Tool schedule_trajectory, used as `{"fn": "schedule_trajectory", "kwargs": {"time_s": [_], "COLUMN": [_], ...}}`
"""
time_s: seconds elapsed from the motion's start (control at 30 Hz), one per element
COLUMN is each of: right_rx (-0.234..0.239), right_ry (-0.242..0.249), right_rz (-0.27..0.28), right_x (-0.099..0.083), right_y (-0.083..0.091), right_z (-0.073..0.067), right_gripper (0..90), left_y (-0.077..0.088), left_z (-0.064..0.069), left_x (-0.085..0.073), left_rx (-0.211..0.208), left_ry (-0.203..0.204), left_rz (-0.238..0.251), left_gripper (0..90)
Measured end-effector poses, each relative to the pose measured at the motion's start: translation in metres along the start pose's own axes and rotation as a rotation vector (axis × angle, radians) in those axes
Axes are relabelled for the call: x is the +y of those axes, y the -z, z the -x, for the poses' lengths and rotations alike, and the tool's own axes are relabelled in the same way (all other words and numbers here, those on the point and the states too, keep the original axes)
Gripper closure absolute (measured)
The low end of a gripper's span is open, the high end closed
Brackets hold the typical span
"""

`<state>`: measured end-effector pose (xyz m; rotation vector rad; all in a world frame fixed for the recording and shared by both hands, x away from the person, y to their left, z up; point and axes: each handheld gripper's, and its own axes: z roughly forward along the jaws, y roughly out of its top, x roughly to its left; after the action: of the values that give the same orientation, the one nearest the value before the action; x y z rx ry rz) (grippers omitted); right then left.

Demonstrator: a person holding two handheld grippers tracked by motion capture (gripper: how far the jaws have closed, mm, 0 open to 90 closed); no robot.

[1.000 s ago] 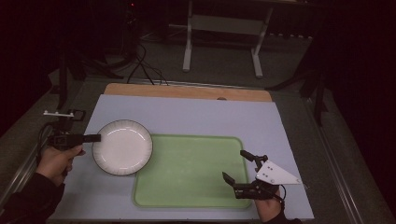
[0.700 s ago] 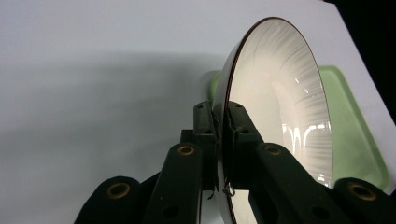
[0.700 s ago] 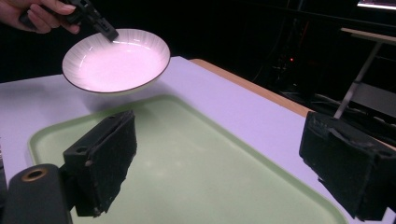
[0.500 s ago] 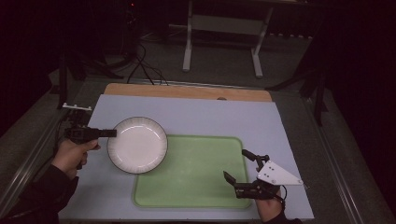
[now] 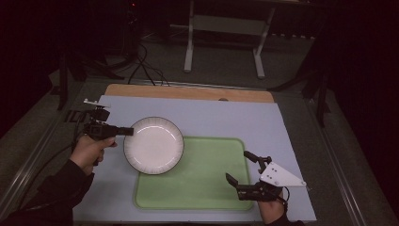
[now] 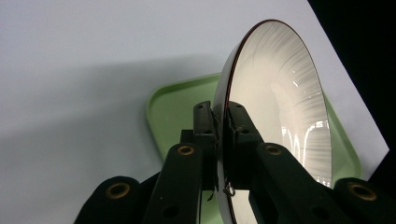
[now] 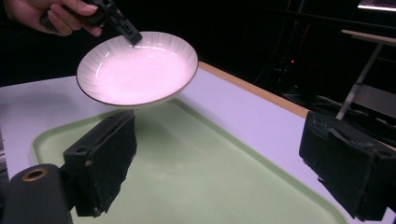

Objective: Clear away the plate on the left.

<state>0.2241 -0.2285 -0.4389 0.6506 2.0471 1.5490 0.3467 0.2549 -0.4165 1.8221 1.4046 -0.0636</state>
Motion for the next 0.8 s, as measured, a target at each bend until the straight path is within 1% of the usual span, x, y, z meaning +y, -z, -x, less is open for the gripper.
{"fn": "schedule_trajectory", "kwargs": {"time_s": [0.13,0.17,0.2,0.23,0.27,0.3,0.33,0.37,0.4,0.43,0.47,0.5,0.53,0.57,0.6,0.63,0.67,0.7,0.73,0.77,0.8], "right_rx": [-0.001,-0.001,-0.001,0.000,0.000,0.002,0.002,0.002,0.002,0.001,0.001,0.002,0.002,0.002,0.002,0.002,0.002,0.002,0.002,0.000,0.000], "right_ry": [-0.002,-0.002,-0.002,-0.001,-0.001,-0.001,-0.001,-0.001,-0.001,-0.001,-0.001,0.000,0.000,0.001,0.001,0.001,0.001,0.000,0.000,0.003,0.003], "right_rz": [0.003,0.006,0.006,0.006,0.006,0.005,0.005,0.005,0.005,0.007,0.007,0.008,0.008,0.010,0.010,0.011,0.011,0.014,0.014,0.017,0.017], "right_x": [0.000,0.000,0.000,0.000,0.000,0.000,0.000,0.000,0.000,0.000,0.000,0.000,0.000,0.001,0.001,0.001,0.001,0.001,0.001,0.001,0.001], "right_y": [0.000,0.001,0.001,0.001,0.001,0.001,0.001,0.001,0.001,0.001,0.001,0.002,0.002,0.002,0.002,0.002,0.002,0.003,0.003,0.003,0.003], "right_z": [0.000,0.001,0.001,0.000,0.000,0.000,0.000,0.000,0.000,0.000,0.000,0.000,0.000,0.000,0.000,0.000,0.000,0.000,0.000,0.000,0.000], "right_gripper": [10.9,10.9,10.9,11.0,11.0,11.0,11.0,11.0,11.0,11.0,11.0,10.9,10.9,10.9,10.9,11.0,11.0,11.0,11.0,11.0,11.0], "left_y": [-0.004,-0.006,-0.006,-0.009,-0.009,-0.013,-0.013,-0.016,-0.016,-0.020,-0.020,-0.024,-0.024,-0.030,-0.030,-0.035,-0.035,-0.040,-0.040,-0.044,-0.044], "left_z": [0.005,0.008,0.008,0.013,0.013,0.017,0.017,0.022,0.022,0.027,0.027,0.031,0.031,0.036,0.036,0.040,0.040,0.046,0.046,0.050,0.050], "left_x": [0.003,0.005,0.005,0.007,0.007,0.008,0.008,0.010,0.010,0.012,0.012,0.013,0.013,0.015,0.015,0.016,0.016,0.017,0.017,0.019,0.019], "left_rx": [-0.003,-0.009,-0.009,-0.010,-0.010,-0.014,-0.014,-0.019,-0.019,-0.021,-0.021,-0.028,-0.028,-0.036,-0.036,-0.041,-0.041,-0.044,-0.044,-0.053,-0.053], "left_ry": [0.001,-0.009,-0.009,-0.021,-0.021,-0.029,-0.029,-0.041,-0.041,-0.050,-0.050,-0.055,-0.055,-0.060,-0.060,-0.064,-0.064,-0.077,-0.077,-0.087,-0.087], "left_rz": [0.000,-0.003,-0.003,-0.009,-0.009,-0.015,-0.015,-0.021,-0.021,-0.028,-0.028,-0.031,-0.031,-0.037,-0.037,-0.044,-0.044,-0.050,-0.050,-0.056,-0.056], "left_gripper": [84.4,84.3,84.3,84.3,84.3,84.3,84.3,84.3,84.3,84.4,84.4,84.3,84.4,84.3,84.3,84.3,84.3,84.3,84.3,84.3,84.3]}}
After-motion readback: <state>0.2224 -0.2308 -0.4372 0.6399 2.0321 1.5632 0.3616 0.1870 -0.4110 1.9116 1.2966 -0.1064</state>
